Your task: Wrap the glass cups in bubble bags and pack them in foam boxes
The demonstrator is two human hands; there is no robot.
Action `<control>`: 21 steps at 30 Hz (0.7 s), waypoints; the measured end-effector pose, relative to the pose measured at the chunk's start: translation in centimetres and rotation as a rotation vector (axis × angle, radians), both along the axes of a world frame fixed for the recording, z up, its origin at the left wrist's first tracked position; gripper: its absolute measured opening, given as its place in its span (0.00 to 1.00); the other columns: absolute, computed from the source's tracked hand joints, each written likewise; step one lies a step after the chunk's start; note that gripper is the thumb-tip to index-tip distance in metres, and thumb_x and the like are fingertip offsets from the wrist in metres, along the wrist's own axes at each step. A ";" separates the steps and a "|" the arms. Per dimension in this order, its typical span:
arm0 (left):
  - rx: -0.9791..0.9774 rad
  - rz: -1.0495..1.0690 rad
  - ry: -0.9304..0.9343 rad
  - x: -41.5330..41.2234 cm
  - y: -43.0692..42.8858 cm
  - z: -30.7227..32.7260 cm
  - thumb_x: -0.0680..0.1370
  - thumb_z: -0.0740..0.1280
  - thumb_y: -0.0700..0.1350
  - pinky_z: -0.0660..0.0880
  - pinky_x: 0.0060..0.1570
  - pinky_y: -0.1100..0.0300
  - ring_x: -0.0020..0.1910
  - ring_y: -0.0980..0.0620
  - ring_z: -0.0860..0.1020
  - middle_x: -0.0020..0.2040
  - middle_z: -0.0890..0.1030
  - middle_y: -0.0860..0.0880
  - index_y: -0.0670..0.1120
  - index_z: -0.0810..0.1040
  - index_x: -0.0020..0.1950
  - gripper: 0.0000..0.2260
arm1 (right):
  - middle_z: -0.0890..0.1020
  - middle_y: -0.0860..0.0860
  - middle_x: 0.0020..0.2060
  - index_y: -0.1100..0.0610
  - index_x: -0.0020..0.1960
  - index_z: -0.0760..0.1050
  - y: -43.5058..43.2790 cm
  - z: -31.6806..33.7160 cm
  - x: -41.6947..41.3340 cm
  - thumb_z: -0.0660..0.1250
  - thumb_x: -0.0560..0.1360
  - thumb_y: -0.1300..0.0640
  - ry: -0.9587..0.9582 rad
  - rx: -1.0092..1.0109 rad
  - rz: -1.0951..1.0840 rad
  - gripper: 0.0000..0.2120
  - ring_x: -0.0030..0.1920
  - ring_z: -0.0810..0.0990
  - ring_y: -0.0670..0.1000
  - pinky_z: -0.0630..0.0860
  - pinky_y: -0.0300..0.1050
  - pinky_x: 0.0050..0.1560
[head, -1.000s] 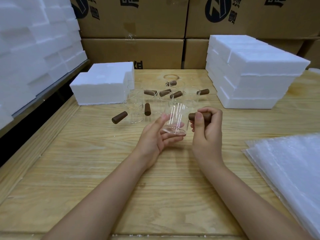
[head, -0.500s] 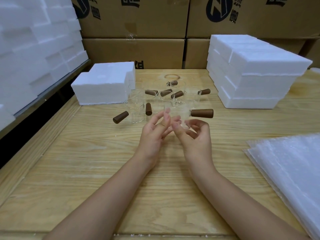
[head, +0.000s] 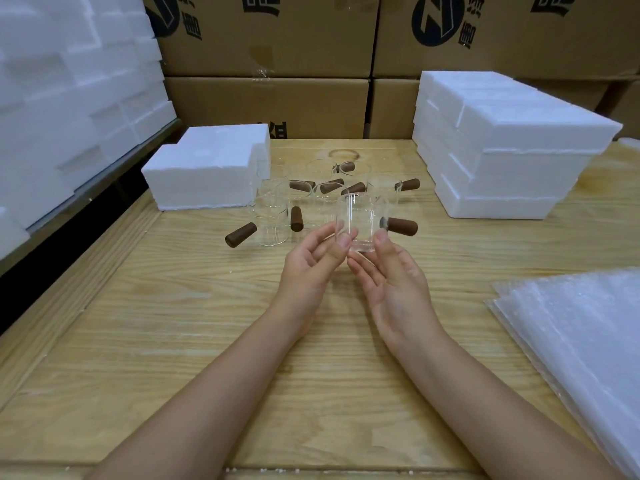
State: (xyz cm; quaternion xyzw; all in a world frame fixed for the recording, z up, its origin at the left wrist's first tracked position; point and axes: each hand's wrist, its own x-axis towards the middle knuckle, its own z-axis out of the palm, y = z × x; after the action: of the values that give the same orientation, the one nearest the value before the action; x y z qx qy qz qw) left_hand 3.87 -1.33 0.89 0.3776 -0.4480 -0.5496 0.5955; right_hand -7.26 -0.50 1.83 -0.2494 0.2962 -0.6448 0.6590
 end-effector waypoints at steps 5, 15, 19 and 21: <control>-0.050 0.028 -0.024 0.0 0.0 -0.3 0.70 0.69 0.44 0.75 0.53 0.66 0.60 0.52 0.79 0.59 0.82 0.43 0.42 0.71 0.67 0.26 | 0.82 0.51 0.44 0.59 0.54 0.74 0.2 0.2 0.1 0.71 0.64 0.50 0.096 -0.056 -0.085 0.22 0.49 0.81 0.52 0.79 0.41 0.52; -0.166 0.062 -0.073 -0.7 0.4 -0.4 0.67 0.72 0.44 0.77 0.46 0.68 0.53 0.57 0.82 0.50 0.85 0.53 0.50 0.74 0.59 0.21 | 0.74 0.54 0.50 0.52 0.53 0.67 1.2 0.2 0.4 0.75 0.57 0.47 0.242 -0.176 -0.215 0.29 0.43 0.81 0.44 0.76 0.51 0.60; -0.143 0.054 -0.036 -0.5 0.2 -0.5 0.71 0.75 0.47 0.76 0.49 0.67 0.55 0.56 0.81 0.55 0.83 0.52 0.49 0.72 0.61 0.22 | 0.75 0.57 0.50 0.54 0.53 0.68 0.9 0.5 0.2 0.74 0.60 0.49 0.209 -0.183 -0.185 0.26 0.41 0.82 0.45 0.77 0.52 0.59; -0.109 0.045 -0.004 -0.6 0.0 -0.4 0.67 0.76 0.55 0.77 0.53 0.62 0.55 0.54 0.81 0.53 0.84 0.51 0.46 0.72 0.62 0.28 | 0.78 0.56 0.46 0.56 0.53 0.68 0.6 0.7 0.0 0.72 0.64 0.52 0.125 -0.186 -0.149 0.22 0.41 0.83 0.49 0.79 0.47 0.53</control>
State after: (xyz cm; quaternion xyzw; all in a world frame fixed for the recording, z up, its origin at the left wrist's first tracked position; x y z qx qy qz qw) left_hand 3.26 -1.29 0.50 0.3555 -0.4697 -0.5100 0.6268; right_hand -7.24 0.14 2.53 -0.3265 0.2934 -0.6997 0.5636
